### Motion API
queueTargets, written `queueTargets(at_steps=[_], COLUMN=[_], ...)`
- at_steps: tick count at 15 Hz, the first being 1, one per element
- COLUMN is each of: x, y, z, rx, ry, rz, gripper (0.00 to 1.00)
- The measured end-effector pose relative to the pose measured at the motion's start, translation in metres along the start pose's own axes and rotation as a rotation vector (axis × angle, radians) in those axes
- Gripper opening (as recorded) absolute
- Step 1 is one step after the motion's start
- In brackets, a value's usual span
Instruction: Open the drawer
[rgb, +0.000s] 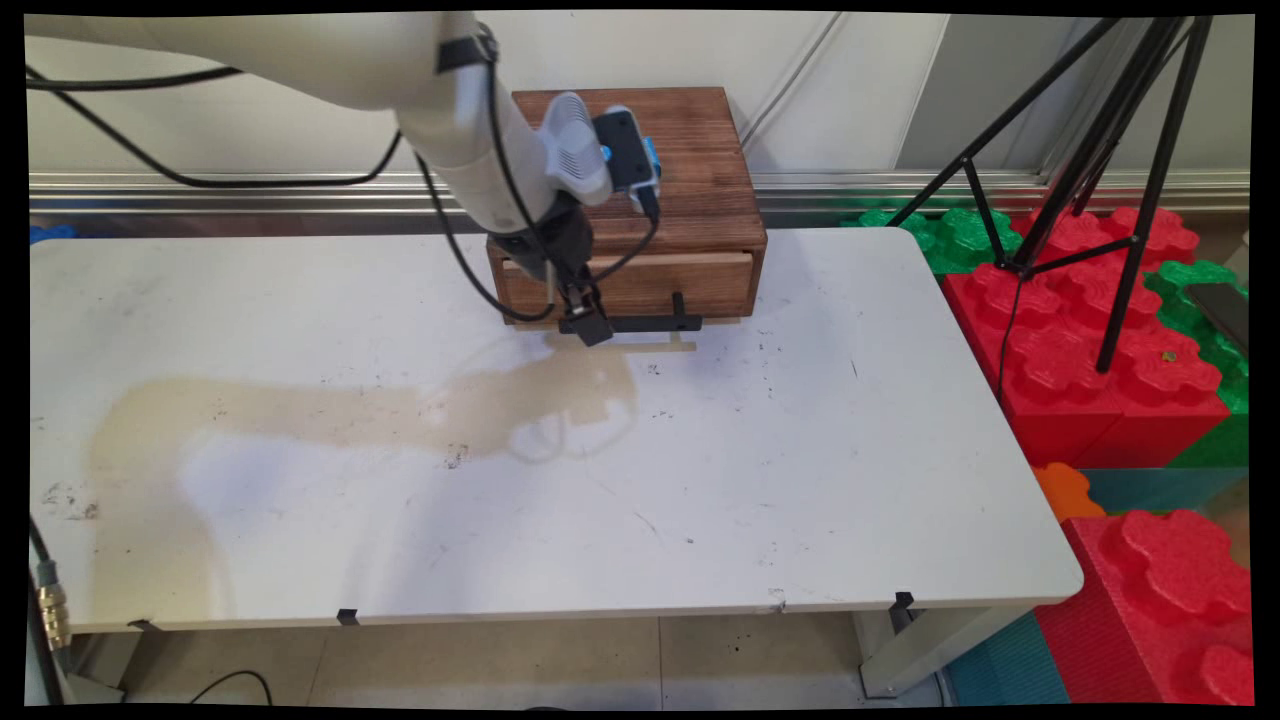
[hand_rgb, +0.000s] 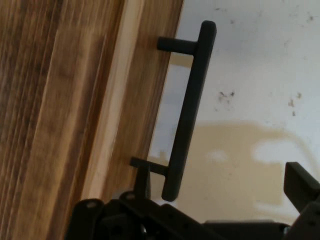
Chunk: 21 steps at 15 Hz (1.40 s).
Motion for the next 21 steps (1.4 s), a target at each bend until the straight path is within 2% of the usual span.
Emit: queueTargets(at_steps=[7,11,21], x=[0.012,0.017,0.015], y=[-0.006,-0.008,-0.008], z=[0.042,0.07,0.112], rx=[-0.008,-0.032,-0.074], ry=[-0.018,-0.029,-0.06], rz=[0.025,0.041,0.039], gripper=[1.0,1.0,1.0])
